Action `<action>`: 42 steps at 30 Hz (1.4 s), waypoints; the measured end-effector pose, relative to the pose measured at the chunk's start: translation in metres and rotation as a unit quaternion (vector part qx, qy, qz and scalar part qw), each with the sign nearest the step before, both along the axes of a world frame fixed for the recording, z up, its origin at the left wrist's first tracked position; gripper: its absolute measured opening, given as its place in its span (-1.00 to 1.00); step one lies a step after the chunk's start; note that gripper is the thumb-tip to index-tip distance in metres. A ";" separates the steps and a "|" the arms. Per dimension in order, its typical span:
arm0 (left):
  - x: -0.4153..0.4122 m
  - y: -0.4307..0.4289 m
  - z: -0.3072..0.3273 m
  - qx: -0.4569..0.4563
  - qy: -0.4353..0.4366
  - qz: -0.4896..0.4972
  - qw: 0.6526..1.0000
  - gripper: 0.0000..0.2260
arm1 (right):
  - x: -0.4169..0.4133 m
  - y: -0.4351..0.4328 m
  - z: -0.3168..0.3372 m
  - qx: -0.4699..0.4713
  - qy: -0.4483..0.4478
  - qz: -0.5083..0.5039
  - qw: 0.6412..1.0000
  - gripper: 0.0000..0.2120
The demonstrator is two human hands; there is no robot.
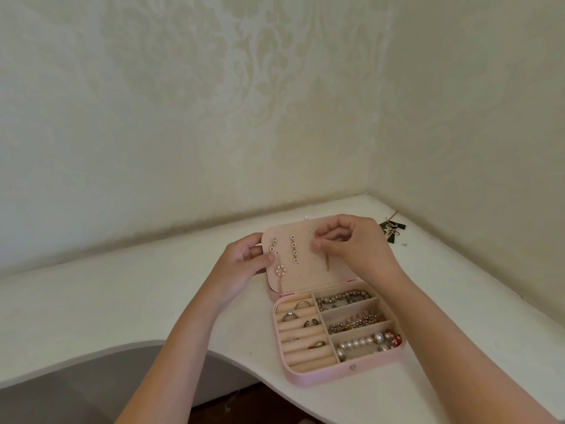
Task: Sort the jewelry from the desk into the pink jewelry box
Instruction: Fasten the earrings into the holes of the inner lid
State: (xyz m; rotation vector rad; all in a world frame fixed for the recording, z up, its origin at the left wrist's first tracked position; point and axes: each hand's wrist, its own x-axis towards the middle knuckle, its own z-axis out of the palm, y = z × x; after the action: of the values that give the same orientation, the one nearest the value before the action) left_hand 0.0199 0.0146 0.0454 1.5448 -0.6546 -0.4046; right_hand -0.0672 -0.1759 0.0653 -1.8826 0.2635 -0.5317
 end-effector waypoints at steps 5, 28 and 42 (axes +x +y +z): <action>0.002 0.000 -0.001 0.001 0.009 -0.002 1.000 -0.74 | -0.003 0.004 0.001 -0.063 -0.004 -0.004 0.998 -0.85; -0.008 -0.021 0.001 0.065 -0.117 0.127 0.983 -0.64 | -0.004 0.026 -0.009 -0.002 -0.002 -0.041 0.999 -0.93; -0.004 -0.018 0.002 0.039 -0.085 0.084 0.992 -0.68 | -0.001 0.041 -0.020 -0.059 -0.024 -0.082 0.995 -0.98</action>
State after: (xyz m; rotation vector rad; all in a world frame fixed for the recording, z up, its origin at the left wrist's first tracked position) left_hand 0.0164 -0.0031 0.0470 1.7077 -0.6396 -0.1731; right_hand -0.0677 -0.1354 0.0454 -1.9693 0.3648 -0.7171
